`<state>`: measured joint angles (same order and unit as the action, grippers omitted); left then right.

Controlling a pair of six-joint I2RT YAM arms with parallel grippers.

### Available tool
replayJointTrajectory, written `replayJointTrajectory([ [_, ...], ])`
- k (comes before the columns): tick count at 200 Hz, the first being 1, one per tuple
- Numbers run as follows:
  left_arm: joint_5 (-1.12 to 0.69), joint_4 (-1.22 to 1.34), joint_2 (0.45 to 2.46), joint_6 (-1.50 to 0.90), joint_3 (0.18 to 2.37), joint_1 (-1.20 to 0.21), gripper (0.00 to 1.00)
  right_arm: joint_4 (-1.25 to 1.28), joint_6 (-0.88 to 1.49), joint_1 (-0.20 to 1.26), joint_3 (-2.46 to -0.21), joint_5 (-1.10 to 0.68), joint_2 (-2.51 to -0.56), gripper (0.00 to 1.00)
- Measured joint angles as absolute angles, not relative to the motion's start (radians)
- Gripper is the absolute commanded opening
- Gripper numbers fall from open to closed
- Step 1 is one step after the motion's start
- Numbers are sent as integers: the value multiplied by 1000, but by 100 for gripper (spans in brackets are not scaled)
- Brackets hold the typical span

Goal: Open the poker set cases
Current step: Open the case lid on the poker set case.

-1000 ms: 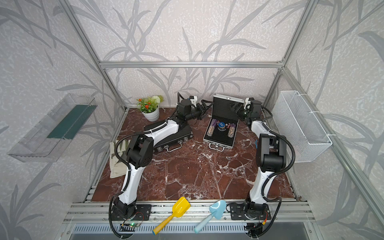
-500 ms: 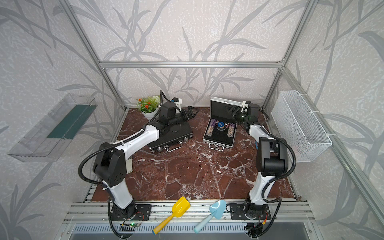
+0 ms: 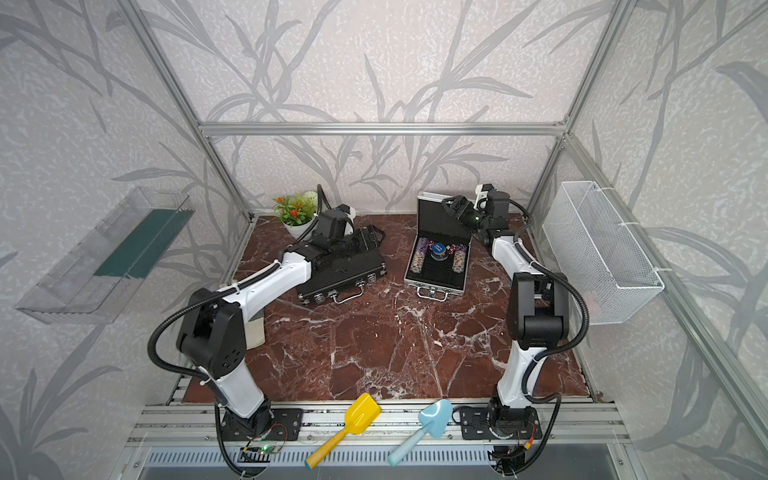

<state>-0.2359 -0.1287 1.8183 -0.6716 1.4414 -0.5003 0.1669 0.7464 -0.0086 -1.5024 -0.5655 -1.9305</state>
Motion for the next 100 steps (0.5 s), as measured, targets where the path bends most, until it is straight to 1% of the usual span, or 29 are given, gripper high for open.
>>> replayJointTrajectory([
  [27, -203, -255, 1987, -581, 1640, -592, 91, 148, 718, -12, -1567, -554, -1987, 92],
  [43, -178, -345, 2094, -536, 1785, -636, 90, 144, 701, -14, -1591, -546, -2020, 92],
  [58, -153, -426, 2193, -503, 1922, -672, 86, 139, 685, -17, -1593, -538, -2038, 92],
  [77, -121, -517, 2305, -480, 2070, -683, 82, 137, 678, -19, -1593, -533, -2047, 93],
  [100, -99, -588, 2409, -467, 2173, -672, 75, 138, 678, -27, -1593, -536, -2048, 92],
])
